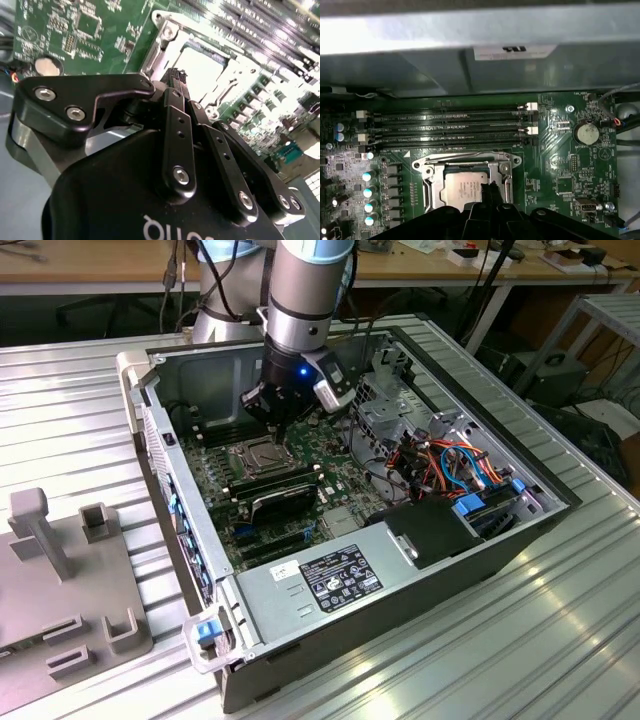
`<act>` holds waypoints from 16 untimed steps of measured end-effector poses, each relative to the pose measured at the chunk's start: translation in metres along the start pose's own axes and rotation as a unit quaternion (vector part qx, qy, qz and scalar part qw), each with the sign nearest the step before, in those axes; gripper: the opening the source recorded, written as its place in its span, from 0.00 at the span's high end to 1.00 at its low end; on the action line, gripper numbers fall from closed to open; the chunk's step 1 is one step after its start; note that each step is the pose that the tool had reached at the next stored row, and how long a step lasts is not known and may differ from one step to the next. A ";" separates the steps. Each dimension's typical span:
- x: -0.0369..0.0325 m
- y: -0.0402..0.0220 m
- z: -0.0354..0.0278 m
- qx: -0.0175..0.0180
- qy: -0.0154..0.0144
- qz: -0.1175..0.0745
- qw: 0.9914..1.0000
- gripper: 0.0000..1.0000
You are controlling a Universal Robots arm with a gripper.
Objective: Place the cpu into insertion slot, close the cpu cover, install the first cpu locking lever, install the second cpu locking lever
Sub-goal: 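Install the second cpu locking lever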
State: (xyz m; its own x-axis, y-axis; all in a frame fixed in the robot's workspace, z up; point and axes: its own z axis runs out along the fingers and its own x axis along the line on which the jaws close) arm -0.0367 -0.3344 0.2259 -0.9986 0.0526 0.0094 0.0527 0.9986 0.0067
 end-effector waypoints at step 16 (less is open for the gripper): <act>-0.0104 -0.0356 -0.0003 0.000 0.006 0.000 1.000 0.89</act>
State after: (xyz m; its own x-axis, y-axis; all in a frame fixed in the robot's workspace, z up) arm -0.0282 -0.3705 0.2259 -0.9984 0.0535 0.0205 0.0537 0.9985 0.0062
